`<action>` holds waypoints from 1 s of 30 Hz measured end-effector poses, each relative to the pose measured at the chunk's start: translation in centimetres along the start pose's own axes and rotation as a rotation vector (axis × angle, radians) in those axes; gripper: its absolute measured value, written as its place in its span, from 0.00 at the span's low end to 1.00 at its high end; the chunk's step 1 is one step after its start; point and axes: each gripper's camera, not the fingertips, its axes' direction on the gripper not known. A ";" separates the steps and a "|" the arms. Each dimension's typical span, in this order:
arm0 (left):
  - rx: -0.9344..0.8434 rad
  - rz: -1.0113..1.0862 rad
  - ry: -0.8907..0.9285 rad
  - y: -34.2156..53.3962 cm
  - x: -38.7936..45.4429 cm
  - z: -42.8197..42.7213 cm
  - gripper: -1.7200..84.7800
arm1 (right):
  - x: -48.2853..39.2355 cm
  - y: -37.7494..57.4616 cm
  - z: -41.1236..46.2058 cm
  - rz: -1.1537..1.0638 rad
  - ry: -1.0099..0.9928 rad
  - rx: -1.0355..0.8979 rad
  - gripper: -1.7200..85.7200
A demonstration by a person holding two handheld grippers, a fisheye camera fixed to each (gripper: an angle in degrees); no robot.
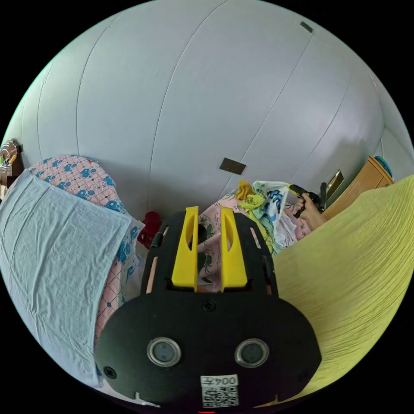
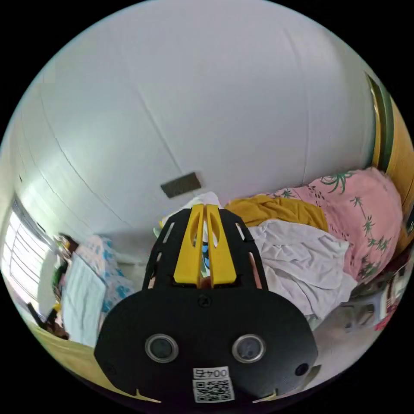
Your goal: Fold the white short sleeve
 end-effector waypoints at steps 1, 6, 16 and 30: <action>-0.001 -0.002 0.006 -0.1 -0.1 0.3 0.11 | 1.3 -0.5 -1.9 0.030 -0.030 0.026 0.01; -0.006 0.023 0.038 -0.3 -0.1 2.2 0.11 | 10.4 -2.3 -16.9 0.181 -0.242 0.245 0.01; 0.027 0.049 0.089 -0.6 0.0 1.7 0.11 | 7.9 -3.4 -37.3 -0.133 -0.519 0.416 0.01; 0.213 -0.027 -0.018 2.2 0.4 -11.7 0.18 | -10.3 3.3 -46.7 -0.574 -1.382 0.473 0.01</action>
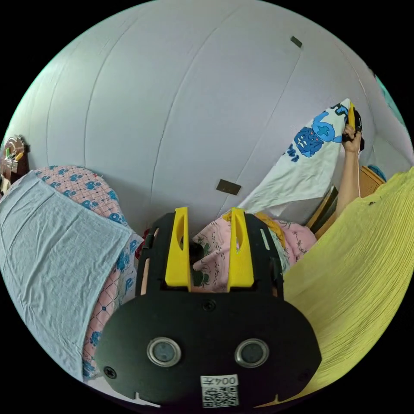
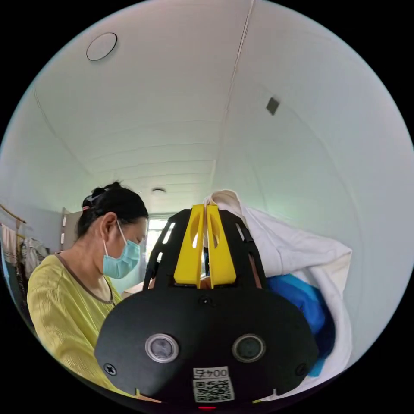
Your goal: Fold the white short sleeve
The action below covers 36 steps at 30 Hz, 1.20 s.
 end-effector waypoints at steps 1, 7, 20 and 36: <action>0.012 -0.006 -0.007 0.0 0.0 -1.0 0.18 | -0.2 0.7 1.2 0.010 -0.036 0.001 0.01; 0.128 -0.003 -0.125 2.0 -0.8 -13.5 0.21 | -4.7 9.5 15.0 0.095 -0.237 0.061 0.01; 0.243 -0.197 -0.349 9.7 -9.5 -45.4 0.25 | -22.7 40.0 46.6 0.209 -0.021 -0.080 0.01; 0.019 -0.253 -0.696 -6.7 -18.2 -47.1 0.07 | -18.3 78.5 71.8 0.274 -0.048 -0.641 0.02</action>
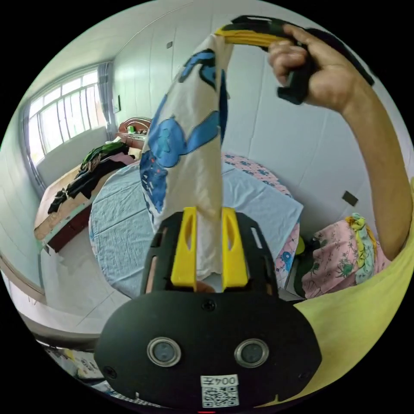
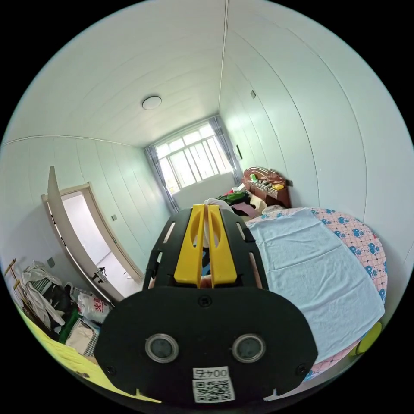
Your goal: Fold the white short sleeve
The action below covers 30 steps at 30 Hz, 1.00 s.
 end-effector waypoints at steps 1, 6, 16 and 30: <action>-0.002 -0.017 0.019 -0.7 -0.9 -0.1 0.07 | 1.4 -0.1 0.8 -0.001 0.004 -0.007 0.02; -0.059 -0.140 0.048 -7.8 -7.8 0.0 0.04 | 17.5 -0.8 8.3 0.101 -0.013 -0.130 0.02; -0.267 -0.229 0.006 -16.1 -15.9 7.7 0.03 | 48.0 8.8 21.2 0.420 -0.109 -0.564 0.05; -0.378 -0.154 0.481 -19.0 -21.6 14.4 0.04 | 68.2 27.8 25.6 0.950 0.048 -0.385 0.25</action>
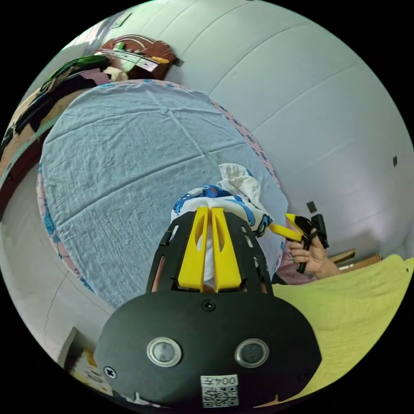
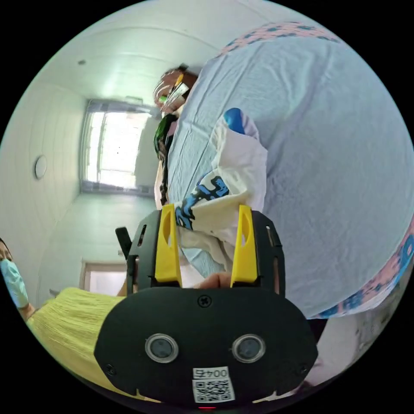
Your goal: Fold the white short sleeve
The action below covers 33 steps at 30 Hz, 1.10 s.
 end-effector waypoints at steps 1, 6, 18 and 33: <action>-0.008 0.020 0.017 0.0 0.2 -0.1 0.04 | 0.8 -0.5 0.2 0.038 -0.018 0.035 0.26; -0.105 0.130 0.134 0.3 1.5 -1.1 0.06 | 6.9 -5.7 2.4 0.359 0.097 0.177 0.18; -0.061 0.446 0.050 4.8 13.7 -6.3 0.16 | 15.8 -9.2 0.3 0.409 0.230 0.254 0.15; -0.030 0.574 -0.199 3.5 33.4 1.9 0.16 | 2.0 -2.9 0.8 -0.321 -0.136 -0.056 0.07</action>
